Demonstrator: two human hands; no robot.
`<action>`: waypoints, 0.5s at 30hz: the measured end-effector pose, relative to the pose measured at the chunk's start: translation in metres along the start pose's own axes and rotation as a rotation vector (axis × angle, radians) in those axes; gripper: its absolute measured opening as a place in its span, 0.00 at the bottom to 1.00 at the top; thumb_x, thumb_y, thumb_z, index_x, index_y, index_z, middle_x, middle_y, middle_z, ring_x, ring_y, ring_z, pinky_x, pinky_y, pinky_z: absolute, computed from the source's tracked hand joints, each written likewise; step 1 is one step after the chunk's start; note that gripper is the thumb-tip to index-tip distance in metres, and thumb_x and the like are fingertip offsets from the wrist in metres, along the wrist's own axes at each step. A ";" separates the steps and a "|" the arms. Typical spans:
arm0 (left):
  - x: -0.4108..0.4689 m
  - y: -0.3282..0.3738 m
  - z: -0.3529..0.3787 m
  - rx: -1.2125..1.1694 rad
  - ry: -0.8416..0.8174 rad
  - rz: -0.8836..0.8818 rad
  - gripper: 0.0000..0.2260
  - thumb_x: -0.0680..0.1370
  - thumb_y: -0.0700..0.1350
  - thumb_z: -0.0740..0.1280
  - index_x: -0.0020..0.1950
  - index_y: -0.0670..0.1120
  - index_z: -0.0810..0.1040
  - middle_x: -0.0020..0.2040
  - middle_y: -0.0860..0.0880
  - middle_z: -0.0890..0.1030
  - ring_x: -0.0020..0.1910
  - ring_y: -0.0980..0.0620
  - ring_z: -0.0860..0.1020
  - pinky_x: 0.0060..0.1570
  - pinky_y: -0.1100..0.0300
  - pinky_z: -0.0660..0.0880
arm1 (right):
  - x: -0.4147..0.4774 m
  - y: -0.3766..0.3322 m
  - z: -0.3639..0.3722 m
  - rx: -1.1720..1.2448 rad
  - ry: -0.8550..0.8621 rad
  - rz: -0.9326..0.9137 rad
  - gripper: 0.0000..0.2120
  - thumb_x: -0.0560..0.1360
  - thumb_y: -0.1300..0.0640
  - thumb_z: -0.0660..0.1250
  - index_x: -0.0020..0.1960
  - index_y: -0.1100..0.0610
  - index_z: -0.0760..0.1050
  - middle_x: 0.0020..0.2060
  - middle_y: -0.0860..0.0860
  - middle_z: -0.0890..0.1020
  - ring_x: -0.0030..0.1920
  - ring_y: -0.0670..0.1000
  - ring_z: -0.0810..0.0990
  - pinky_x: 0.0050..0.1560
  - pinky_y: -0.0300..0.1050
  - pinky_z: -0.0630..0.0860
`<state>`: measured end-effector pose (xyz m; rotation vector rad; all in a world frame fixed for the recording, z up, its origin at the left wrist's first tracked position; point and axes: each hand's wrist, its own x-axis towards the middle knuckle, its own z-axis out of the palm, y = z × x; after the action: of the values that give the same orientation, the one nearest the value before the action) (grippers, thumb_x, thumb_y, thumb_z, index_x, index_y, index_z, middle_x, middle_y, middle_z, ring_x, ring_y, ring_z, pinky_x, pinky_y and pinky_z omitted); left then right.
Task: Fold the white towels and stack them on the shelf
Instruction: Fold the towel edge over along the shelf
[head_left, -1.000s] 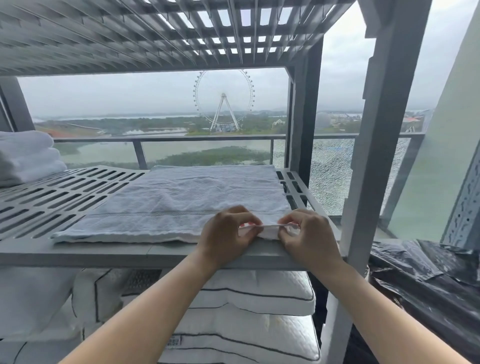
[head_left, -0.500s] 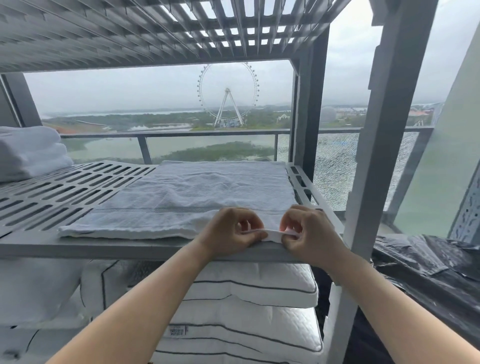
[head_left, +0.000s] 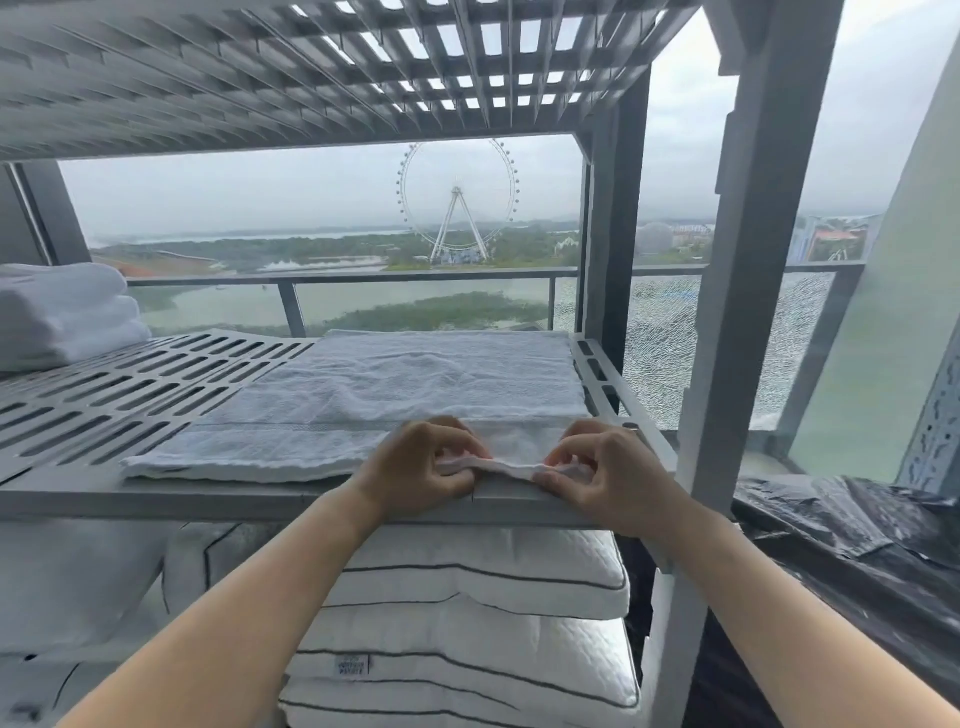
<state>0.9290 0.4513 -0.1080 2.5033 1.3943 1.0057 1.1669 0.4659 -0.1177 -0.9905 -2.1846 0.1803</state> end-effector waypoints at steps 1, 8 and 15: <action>-0.003 -0.001 -0.001 0.033 0.045 0.012 0.06 0.70 0.43 0.72 0.46 0.48 0.84 0.44 0.54 0.81 0.43 0.56 0.78 0.42 0.63 0.74 | 0.000 0.000 0.001 -0.020 0.017 0.003 0.08 0.70 0.44 0.70 0.39 0.47 0.80 0.38 0.39 0.75 0.39 0.39 0.72 0.38 0.28 0.64; -0.006 0.012 0.011 0.152 0.205 0.015 0.05 0.71 0.44 0.73 0.45 0.46 0.83 0.40 0.55 0.79 0.36 0.57 0.75 0.38 0.64 0.70 | 0.007 -0.010 0.002 -0.152 -0.047 -0.064 0.11 0.71 0.45 0.67 0.47 0.52 0.78 0.38 0.45 0.75 0.40 0.45 0.73 0.42 0.37 0.69; -0.002 0.003 0.001 0.204 0.129 -0.107 0.12 0.68 0.55 0.74 0.41 0.51 0.76 0.39 0.55 0.76 0.39 0.56 0.73 0.38 0.60 0.69 | 0.015 -0.011 -0.003 -0.104 -0.054 -0.016 0.06 0.73 0.55 0.69 0.43 0.57 0.81 0.39 0.49 0.77 0.39 0.51 0.75 0.42 0.42 0.68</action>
<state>0.9310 0.4488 -0.1086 2.5072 1.7305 1.0711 1.1553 0.4678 -0.1030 -1.0356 -2.2701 0.0871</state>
